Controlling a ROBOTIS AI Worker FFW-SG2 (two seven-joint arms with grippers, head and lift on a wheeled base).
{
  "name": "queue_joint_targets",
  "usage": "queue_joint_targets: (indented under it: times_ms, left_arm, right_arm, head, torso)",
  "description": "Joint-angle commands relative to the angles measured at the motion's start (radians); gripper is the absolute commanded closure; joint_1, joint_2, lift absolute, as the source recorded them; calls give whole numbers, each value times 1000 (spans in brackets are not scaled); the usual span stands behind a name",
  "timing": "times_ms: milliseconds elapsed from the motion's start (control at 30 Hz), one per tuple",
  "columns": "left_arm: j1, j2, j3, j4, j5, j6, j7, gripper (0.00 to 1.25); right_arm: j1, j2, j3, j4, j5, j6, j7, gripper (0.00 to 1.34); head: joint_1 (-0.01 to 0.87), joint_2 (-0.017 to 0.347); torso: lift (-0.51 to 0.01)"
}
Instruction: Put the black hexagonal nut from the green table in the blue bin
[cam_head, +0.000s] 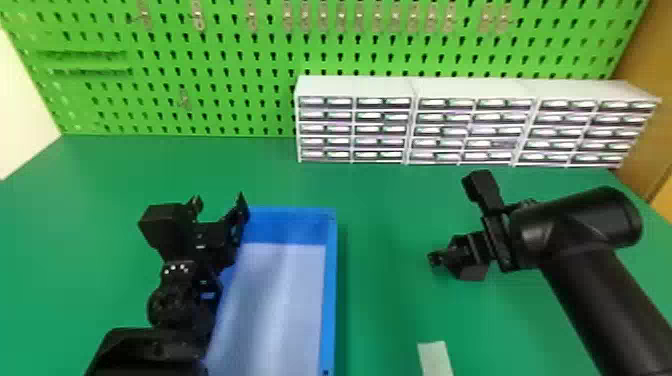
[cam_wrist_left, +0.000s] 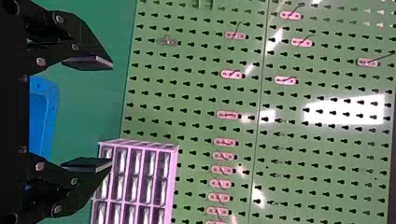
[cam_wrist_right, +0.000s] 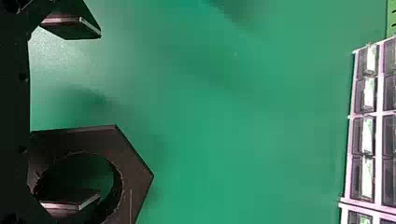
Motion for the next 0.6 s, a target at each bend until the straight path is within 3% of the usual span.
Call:
queue_joint_targets:
  times_ms: [0,233,333,433,567]
  left_arm:
    - [0,-3,2,0,0,0,-1,510]
    - [-2,-3,2,0,0,0,-1,510]
    - [-2,-3,2,0,-1,0,0,510]
    - [-2,-3,2,0,-1,0,0,510]
    - [-2,-3,2,0,-1,0,-1,510]
  right_arm:
    - [-4,-4,8,21,-2,-6,0,107]
    - [-1,-5,5,35,-6,-14,0,174]
    - [-1,-5,5,39,-6,-14,0,386]
    - [0,-5,2,39,-3,-9,0,711]
    - [5,-7,-8,39,-3,-9,0,806]
  head:
    - [657,57]
    - [657,57]
    - [657,57]
    - [657,57]
    - [657,57]
  torso:
    - [-95]
    - [-95]
    - [-95]
    - [-95]
    - [-95]
